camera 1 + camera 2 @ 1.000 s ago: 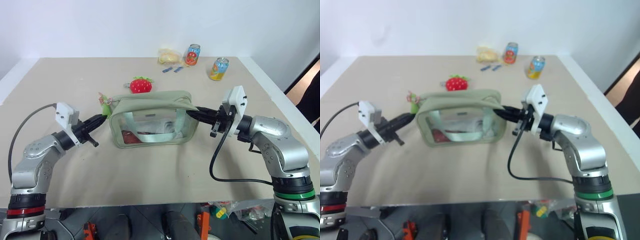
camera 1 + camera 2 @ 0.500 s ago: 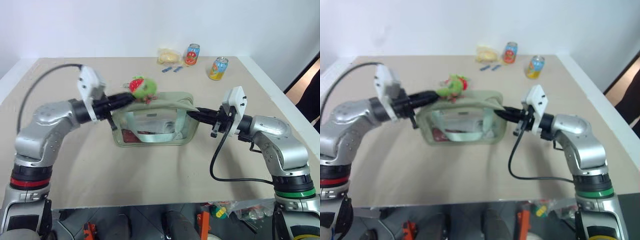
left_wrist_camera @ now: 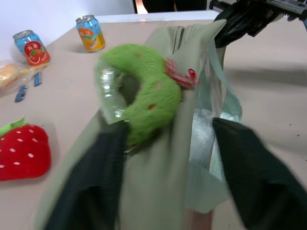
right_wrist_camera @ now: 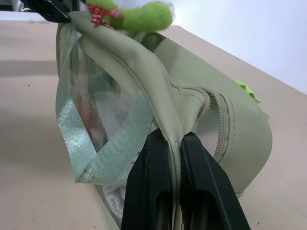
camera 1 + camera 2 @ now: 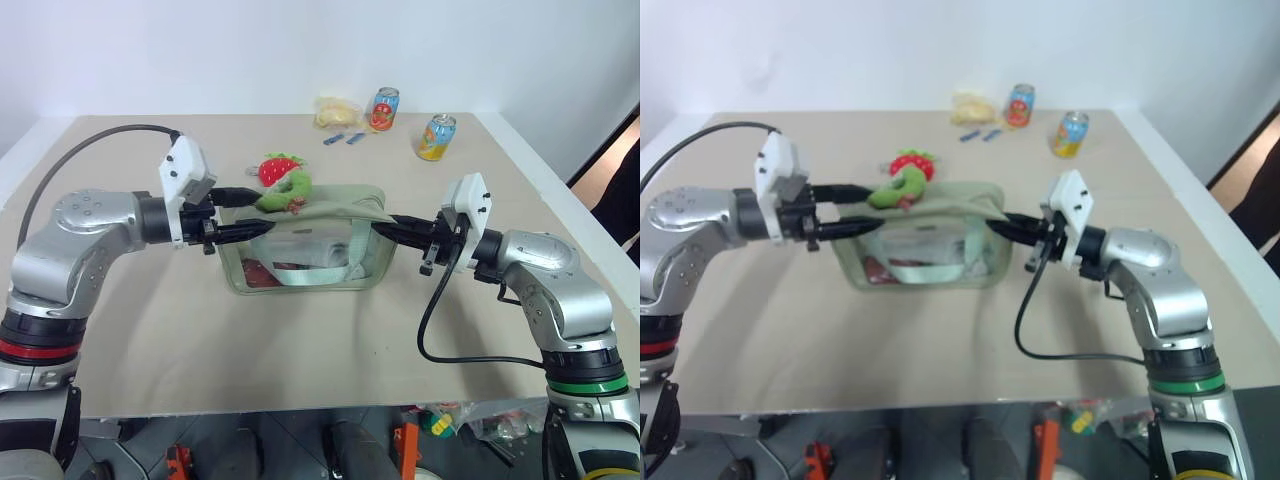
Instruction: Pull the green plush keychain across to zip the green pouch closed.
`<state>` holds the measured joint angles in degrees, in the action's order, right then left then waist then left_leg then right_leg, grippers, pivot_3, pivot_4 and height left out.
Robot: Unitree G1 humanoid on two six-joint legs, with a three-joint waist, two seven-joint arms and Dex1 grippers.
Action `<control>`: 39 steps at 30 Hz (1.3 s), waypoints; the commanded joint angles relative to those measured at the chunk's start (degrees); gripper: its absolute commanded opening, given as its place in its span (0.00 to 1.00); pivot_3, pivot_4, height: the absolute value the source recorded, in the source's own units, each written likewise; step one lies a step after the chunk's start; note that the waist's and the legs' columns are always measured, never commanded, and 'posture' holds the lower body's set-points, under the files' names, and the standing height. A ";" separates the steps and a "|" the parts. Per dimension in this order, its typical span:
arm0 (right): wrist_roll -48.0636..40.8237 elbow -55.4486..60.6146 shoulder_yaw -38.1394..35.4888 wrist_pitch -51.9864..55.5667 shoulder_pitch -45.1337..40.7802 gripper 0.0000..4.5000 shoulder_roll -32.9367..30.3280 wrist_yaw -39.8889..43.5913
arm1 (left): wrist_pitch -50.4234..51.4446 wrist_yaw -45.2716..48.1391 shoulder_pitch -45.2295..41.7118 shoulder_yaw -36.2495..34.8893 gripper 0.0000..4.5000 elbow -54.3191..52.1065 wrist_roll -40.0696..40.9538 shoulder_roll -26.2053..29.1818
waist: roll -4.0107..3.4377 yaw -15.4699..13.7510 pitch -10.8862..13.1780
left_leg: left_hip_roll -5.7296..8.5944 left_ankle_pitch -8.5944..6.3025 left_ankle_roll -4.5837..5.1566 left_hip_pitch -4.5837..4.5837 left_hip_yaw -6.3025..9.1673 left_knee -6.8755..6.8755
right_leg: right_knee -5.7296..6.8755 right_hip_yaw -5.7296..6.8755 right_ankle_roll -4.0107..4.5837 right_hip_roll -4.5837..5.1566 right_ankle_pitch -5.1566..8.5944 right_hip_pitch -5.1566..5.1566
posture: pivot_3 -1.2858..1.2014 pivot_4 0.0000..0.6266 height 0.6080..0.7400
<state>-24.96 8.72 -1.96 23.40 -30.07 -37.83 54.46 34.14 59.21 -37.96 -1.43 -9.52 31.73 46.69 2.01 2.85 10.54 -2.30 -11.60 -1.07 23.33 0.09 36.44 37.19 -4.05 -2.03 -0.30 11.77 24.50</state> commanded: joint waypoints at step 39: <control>-1.87 4.02 2.95 5.80 1.17 0.60 -8.74 10.94 | -1.70 -15.40 21.01 -9.95 0.00 -8.09 2.71 -11.39 | -0.01 -0.23 0.00 | -0.33 0.00 0.00 -0.04 -0.07 0.04 | 0.02 -0.05 0.33 -0.33 -0.07 0.03 | 0.52 0.24 1.00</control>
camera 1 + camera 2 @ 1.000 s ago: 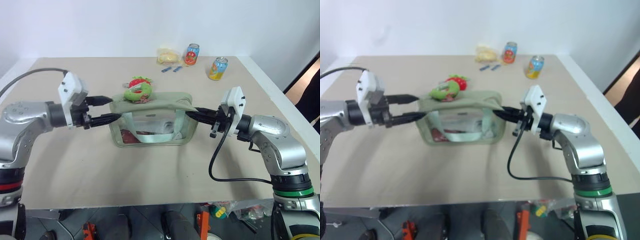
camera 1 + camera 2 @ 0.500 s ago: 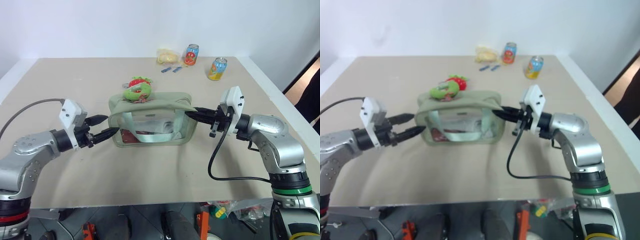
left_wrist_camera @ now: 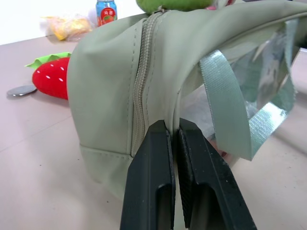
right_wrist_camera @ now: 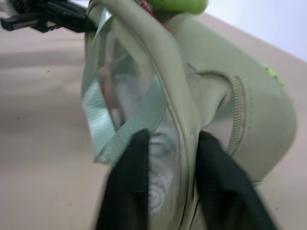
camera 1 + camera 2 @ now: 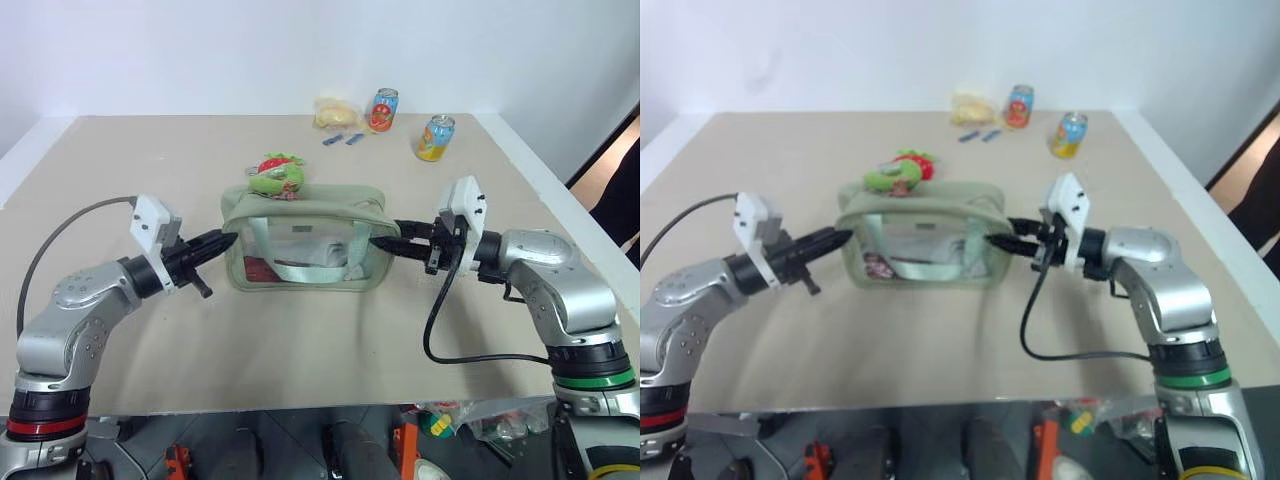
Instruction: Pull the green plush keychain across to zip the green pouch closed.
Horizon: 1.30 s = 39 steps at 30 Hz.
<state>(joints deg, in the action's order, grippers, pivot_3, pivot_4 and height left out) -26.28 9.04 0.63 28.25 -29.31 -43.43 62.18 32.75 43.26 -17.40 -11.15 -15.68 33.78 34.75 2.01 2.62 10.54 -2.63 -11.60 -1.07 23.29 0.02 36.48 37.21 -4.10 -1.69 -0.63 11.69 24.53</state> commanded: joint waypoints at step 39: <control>-1.14 -30.88 3.08 29.17 -43.37 0.97 24.12 -9.65 | -2.09 0.02 4.86 2.78 0.00 -3.83 -0.87 -0.07 | -0.05 -0.45 -0.06 | -0.01 0.01 -0.02 0.66 0.00 0.06 | 0.00 -0.02 0.08 -0.03 -0.27 0.64 | 0.52 0.24 1.00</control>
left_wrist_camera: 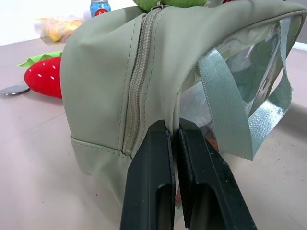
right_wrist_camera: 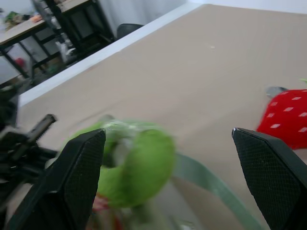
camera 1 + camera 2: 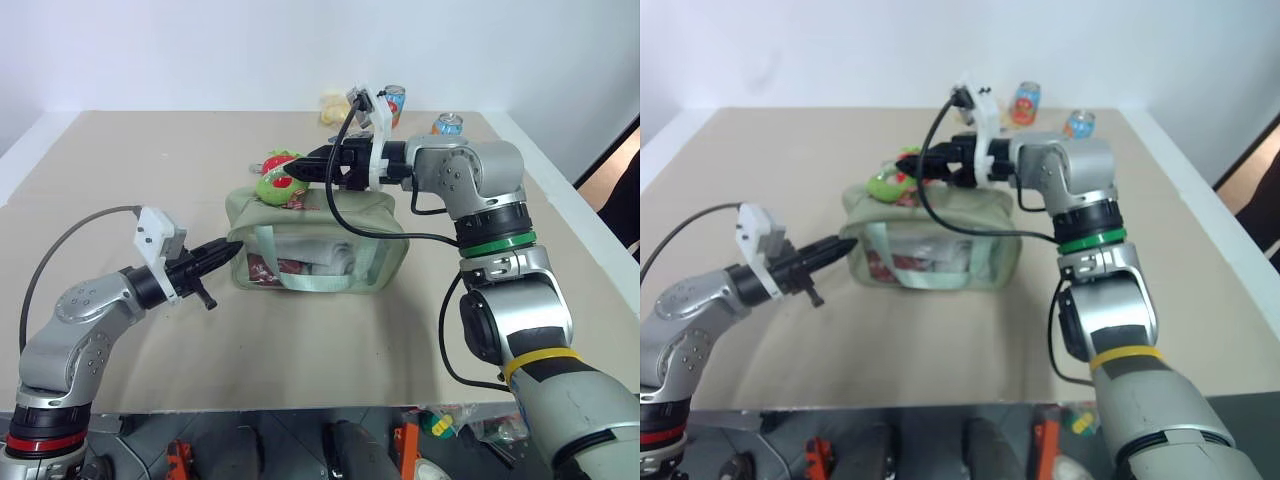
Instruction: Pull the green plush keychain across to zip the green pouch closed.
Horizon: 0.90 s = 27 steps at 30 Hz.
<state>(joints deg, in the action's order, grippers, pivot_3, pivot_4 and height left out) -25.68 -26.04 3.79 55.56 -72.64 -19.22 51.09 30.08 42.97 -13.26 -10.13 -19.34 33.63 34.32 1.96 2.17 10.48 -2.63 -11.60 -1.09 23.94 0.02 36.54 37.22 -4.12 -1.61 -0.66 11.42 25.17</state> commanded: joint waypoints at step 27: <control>-3.34 12.31 -2.90 -5.83 3.10 0.01 -2.52 5.65 | 0.29 -2.26 -5.13 3.24 0.00 3.54 -2.46 -2.72 | -0.01 -0.14 0.00 | 0.01 0.01 -0.01 0.05 0.02 0.05 | -0.01 0.01 -0.07 0.00 -0.05 -0.01 | 0.52 0.24 1.00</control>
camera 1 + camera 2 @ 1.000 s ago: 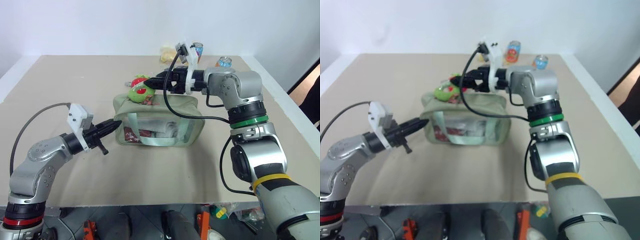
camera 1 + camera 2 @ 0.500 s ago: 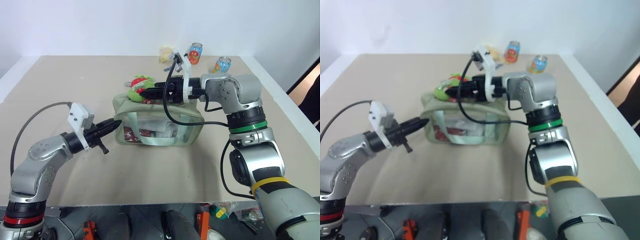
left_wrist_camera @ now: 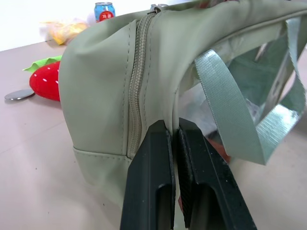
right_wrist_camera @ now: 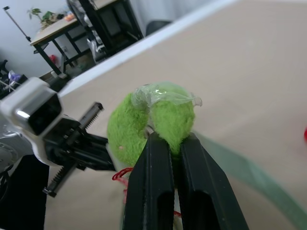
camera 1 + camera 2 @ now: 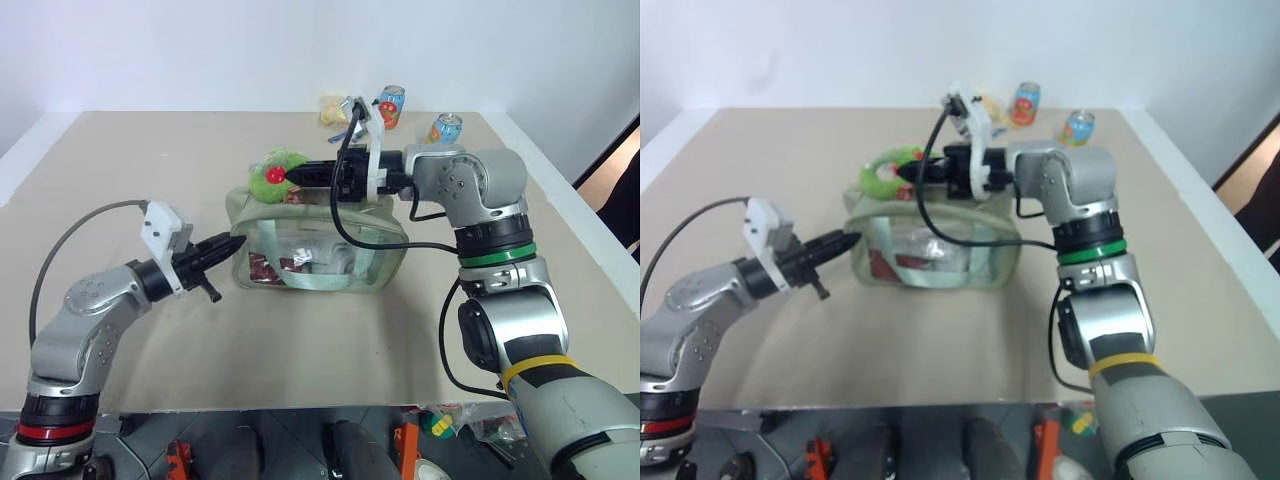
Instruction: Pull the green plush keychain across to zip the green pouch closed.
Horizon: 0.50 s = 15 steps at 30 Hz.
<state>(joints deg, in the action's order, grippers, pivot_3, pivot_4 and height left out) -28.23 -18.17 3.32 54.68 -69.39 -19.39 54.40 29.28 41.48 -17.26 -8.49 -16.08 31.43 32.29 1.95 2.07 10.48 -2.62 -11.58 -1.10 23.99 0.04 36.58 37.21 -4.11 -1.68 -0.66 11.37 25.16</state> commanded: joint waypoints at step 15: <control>5.83 17.86 -9.50 -15.79 27.15 0.01 -36.07 7.49 | 5.19 -5.80 0.25 0.78 0.00 -4.96 1.23 -1.68 | -0.07 -0.31 -0.02 | 0.02 -0.01 0.02 0.06 -0.02 -0.01 | -0.06 -0.10 -0.01 -0.03 0.06 0.07 | 0.52 0.24 1.00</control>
<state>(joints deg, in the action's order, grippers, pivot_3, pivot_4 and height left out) -23.57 -2.64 -4.39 39.78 -43.65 -52.18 61.69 33.83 36.16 -17.81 -7.73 -19.31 32.72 30.02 1.88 1.76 10.46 -2.61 -11.59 -1.08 24.00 0.02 36.57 37.17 -4.21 -1.68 -0.70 11.41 25.22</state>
